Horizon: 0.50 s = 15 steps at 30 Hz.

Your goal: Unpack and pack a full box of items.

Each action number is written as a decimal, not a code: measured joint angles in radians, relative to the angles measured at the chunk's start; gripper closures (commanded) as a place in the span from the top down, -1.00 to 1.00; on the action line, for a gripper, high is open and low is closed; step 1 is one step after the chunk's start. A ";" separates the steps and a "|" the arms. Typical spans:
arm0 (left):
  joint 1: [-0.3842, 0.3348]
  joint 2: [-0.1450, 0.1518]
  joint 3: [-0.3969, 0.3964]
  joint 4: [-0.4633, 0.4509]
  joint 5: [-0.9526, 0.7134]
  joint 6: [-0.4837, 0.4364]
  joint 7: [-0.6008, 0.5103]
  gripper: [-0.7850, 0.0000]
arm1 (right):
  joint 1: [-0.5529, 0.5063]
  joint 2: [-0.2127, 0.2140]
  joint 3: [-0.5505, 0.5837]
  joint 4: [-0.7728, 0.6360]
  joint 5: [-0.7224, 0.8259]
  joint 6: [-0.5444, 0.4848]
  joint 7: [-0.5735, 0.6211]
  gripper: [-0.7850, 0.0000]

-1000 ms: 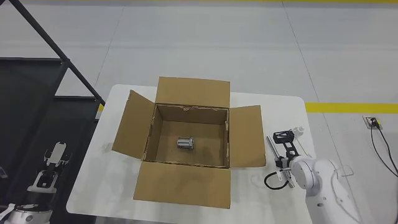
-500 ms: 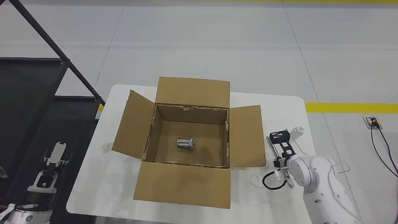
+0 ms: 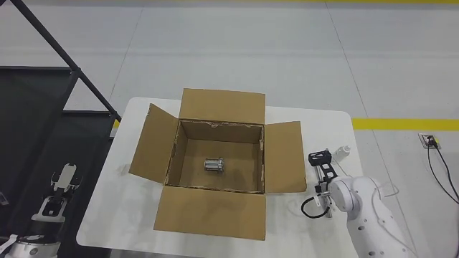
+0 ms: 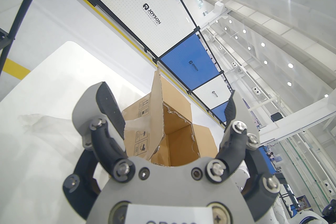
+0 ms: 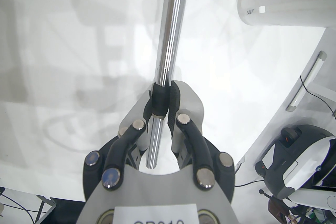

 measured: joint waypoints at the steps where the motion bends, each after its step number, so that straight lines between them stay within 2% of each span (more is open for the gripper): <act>1: 0.000 0.000 0.000 0.000 0.000 0.000 0.000 1.00 | 0.001 0.000 -0.003 0.003 -0.001 0.001 0.002 -0.72; 8: 0.000 0.000 0.000 0.000 0.000 0.000 0.000 1.00 | 0.011 0.000 -0.018 0.018 -0.002 0.003 0.012 -0.54; 10: 0.000 0.000 0.000 0.000 0.000 0.000 0.000 1.00 | 0.014 0.000 -0.022 0.021 -0.002 0.002 0.014 -0.66; 12: 0.000 0.000 0.000 0.000 0.000 0.000 0.000 1.00 | 0.017 0.001 -0.025 0.025 -0.003 0.002 0.015 -1.00; 15: 0.000 0.000 0.000 0.000 0.000 0.000 0.000 1.00 | 0.020 0.001 -0.028 0.027 -0.002 0.006 0.012 -1.00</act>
